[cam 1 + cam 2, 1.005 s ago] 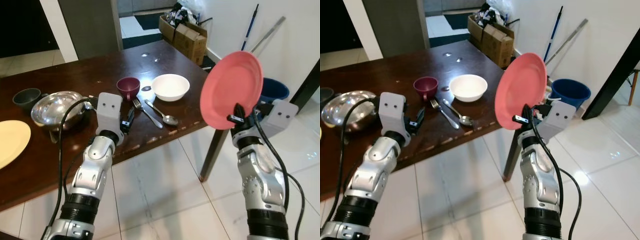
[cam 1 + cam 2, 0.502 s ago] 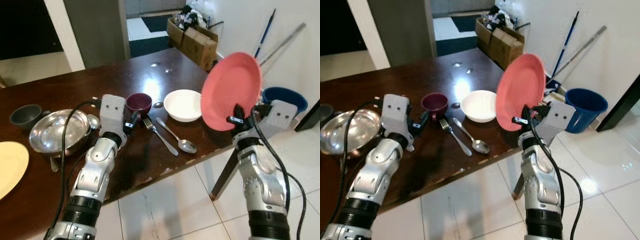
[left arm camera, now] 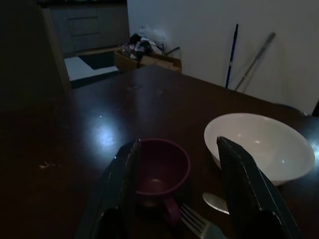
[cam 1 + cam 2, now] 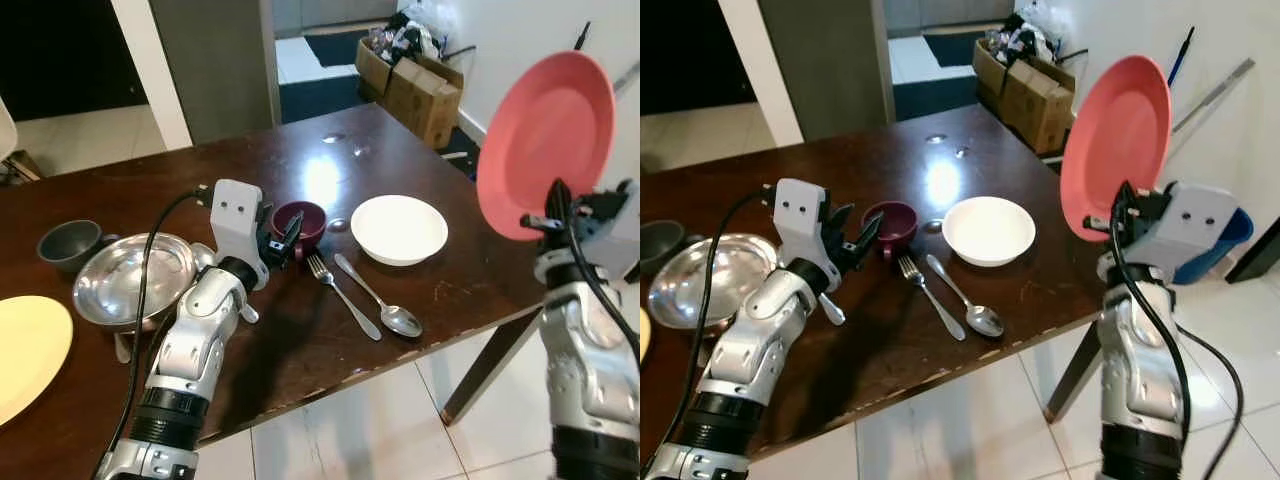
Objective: Setting the table
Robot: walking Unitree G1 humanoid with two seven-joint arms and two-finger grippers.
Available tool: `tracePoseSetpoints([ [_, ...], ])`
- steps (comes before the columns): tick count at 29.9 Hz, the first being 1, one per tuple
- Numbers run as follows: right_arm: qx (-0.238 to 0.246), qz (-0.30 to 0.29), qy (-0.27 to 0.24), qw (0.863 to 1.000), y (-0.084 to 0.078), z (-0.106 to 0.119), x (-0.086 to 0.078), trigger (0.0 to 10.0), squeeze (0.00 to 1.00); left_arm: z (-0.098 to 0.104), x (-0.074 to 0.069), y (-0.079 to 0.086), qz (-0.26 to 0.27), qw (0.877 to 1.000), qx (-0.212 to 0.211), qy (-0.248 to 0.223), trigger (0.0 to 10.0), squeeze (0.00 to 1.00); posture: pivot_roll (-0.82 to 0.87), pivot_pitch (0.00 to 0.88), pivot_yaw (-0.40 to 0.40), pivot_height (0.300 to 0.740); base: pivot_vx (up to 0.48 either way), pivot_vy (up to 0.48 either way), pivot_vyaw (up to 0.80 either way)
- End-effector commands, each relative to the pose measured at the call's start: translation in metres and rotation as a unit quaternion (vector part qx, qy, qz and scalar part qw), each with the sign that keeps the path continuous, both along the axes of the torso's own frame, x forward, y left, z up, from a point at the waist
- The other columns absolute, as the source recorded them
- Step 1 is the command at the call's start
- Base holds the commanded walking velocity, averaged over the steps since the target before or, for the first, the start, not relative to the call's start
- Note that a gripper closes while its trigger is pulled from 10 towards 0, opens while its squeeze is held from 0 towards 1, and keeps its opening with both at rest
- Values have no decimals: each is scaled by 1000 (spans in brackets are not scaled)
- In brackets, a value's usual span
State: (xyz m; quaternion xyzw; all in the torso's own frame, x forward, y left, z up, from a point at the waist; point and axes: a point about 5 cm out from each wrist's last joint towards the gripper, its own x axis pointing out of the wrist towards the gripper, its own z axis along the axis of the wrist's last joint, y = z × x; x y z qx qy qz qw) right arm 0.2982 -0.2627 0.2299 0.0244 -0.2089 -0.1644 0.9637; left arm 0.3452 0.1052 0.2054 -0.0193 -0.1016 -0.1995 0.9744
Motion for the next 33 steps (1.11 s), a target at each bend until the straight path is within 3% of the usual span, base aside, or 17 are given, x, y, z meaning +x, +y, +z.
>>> tracePoseSetpoints([
  [1, -2, -41, 23, 999, -14, -13, -4, 10000, 0, -3, 2, 3, 0, 1000, 7, 12, 10000, 0, -146, 44, 125, 740, 0, 0, 0],
  [4, 19, -62, 41, 997, -25, -25, -7, 10000, 0, 0, 4, 5, -1, 1000, 8, 10, 10000, 0, -144, 43, 130, 740, 0, 0, 0],
  [5, 57, -53, 38, 996, -27, -30, -7, 10000, 0, 1, 5, 7, -1, 1000, 8, 9, 10000, 0, -140, 42, 133, 740, 0, 0, 0],
  [6, 57, -53, 38, 996, -27, -30, -7, 10000, 0, 1, 5, 7, -1, 1000, 8, 9, 10000, 0, -140, 42, 133, 740, 0, 0, 0],
  [8, 126, -31, 24, 991, -26, -35, -5, 10000, 0, 3, 5, 9, 0, 1000, 10, 7, 10000, 0, -137, 41, 136, 740, 0, 0, 0],
  [9, 126, -31, 24, 991, -26, -35, -5, 10000, 0, 3, 5, 9, 0, 1000, 10, 7, 10000, 0, -137, 41, 136, 740, 0, 0, 0],
  [10, 194, -12, 8, 981, -24, -39, -2, 10000, 0, 5, 6, 10, 1, 1000, 11, 5, 10000, 0, -133, 40, 137, 740, 0, 0, 0],
  [11, 231, -5, 1, 973, -22, -41, 0, 10000, 0, 5, 6, 11, 2, 1000, 12, 4, 10000, 0, -129, 40, 137, 740, 0, 0, 0],
  [17, 322, -1, 1, 947, -14, -54, 1, 10000, 0, 6, 6, 14, 5, 1000, 17, 2, 10000, 0, -119, 44, 133, 740, 0, 0, 0],
  [24, 366, -12, 24, 930, -10, -71, -11, 10000, 0, 4, 5, 16, 8, 1000, 20, 5, 10000, 0, -121, 55, 128, 740, 0, 0, 0],
  [25, 390, -3, 34, 920, -6, -79, -19, 10000, 0, 3, 5, 15, 8, 1000, 20, 6, 10000, 0, -124, 60, 126, 740, 0, 0, 0],
  [27, 399, 2, 38, 916, -4, -81, -22, 10000, 0, 3, 5, 15, 8, 1000, 21, 7, 10000, 0, -125, 62, 126, 740, 0, 0, 0],
  [29, 435, 26, 44, 899, 3, -86, -25, 10000, 0, 3, 5, 15, 8, 1000, 21, 7, 10000, 0, -125, 64, 126, 740, 0, 0, 0],
  [33, 442, 67, 73, 891, 18, -93, -29, 10000, 0, 3, 5, 15, 8, 1000, 21, 7, 10000, 0, -126, 68, 123, 740, 0, 0, 0],
])
